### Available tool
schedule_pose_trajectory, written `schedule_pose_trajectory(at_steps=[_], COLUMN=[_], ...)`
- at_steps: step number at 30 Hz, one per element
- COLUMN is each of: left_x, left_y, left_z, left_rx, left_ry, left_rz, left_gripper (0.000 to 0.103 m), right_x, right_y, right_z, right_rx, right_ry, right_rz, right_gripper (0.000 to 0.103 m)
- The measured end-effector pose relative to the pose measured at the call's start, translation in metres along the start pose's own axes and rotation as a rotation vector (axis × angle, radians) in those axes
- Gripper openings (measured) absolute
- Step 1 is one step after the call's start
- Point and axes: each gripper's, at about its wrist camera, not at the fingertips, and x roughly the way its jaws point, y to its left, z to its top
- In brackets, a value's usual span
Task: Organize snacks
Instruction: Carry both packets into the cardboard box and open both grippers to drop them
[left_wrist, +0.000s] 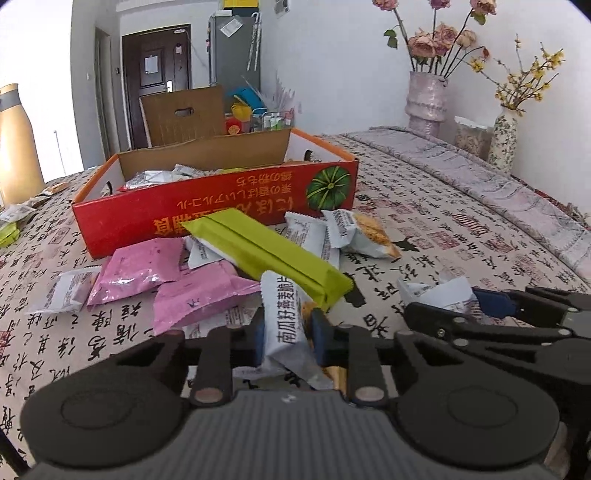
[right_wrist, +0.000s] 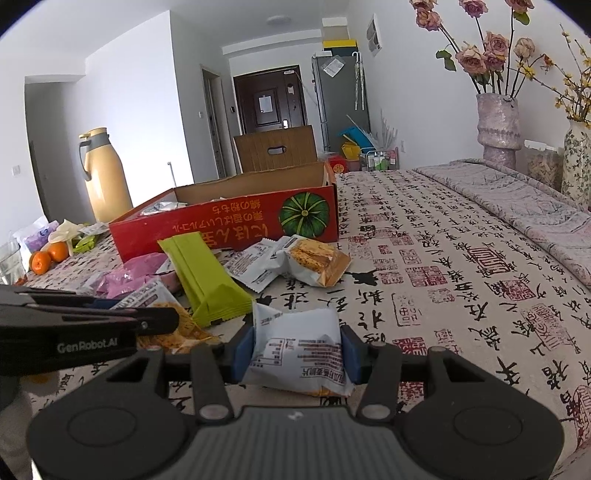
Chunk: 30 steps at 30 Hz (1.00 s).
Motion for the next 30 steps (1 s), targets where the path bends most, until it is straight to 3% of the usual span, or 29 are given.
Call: schedule_pose_trajectory(at_steps=[16,30], left_x=[-0.026,-0.036], left_y=[0.006,0.028], left_z=[0.018,0.076], left_rx=[-0.004,-0.035], left_ry=[-0.09,-0.249], left_rz=[-0.03,0.035], left_gripper=[0.017,0.017], right_x=[-0.002,0.018], right_y=[0.006,0.016], right_z=[0.012,0.058], right_rx=[-0.018,-0.046], right_ry=[-0.035,-0.134], right_rz=[0.007,0.019], right_gripper=[0.049,0.049])
